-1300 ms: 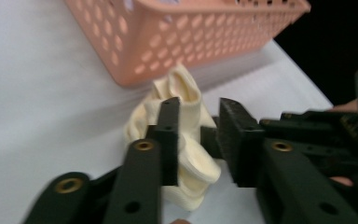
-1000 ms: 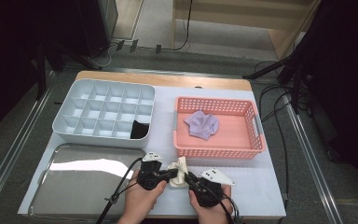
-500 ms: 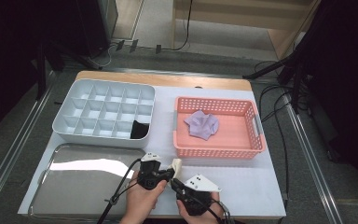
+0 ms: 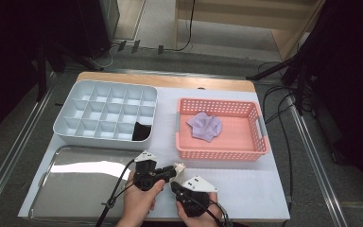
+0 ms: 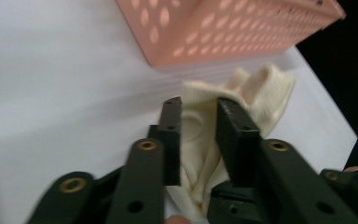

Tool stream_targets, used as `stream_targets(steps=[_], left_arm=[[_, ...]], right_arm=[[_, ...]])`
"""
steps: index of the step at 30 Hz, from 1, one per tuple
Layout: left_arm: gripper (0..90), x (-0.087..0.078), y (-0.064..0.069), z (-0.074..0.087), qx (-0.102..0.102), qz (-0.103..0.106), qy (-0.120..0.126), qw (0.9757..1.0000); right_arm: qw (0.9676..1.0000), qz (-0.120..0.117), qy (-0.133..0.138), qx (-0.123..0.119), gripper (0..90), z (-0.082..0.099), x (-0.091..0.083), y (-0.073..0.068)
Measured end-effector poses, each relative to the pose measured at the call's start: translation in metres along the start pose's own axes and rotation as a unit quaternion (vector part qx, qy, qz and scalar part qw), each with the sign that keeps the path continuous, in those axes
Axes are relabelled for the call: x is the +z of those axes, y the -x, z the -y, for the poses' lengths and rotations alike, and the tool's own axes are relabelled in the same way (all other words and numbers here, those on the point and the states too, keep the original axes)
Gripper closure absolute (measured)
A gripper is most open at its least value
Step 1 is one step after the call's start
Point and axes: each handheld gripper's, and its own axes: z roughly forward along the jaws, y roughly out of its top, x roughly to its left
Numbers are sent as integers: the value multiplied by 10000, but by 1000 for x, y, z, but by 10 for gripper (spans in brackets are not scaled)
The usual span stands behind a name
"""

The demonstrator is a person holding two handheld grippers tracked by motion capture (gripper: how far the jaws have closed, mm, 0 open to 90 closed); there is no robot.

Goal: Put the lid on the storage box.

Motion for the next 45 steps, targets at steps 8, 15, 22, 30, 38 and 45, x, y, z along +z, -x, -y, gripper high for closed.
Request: stream_targets(steps=[8,15,22,30,38,45], left_arm=[[479,-13,6,-1,86,15,301,9995],[428,-16,13,-2,384,15,120,9992],[637,6,4,0,296,-193,-192,9992],[781,10,-4,-2,355,-53,-291,9989],[780,10,-4,-1,311,54,-307,9990],[469,6,-8,-3,92,-293,-395,9987]], right_arm=[[9999,-85,-8,130,887,-1,2,2],[9999,-99,-20,115,887,-1,2,2],[9999,-75,-14,91,887,0,2,1],[9996,-239,172,54,886,-3,-16,5],[9991,-15,411,-57,900,-7,-20,5],[9998,80,-113,-173,900,1,3,-4]])
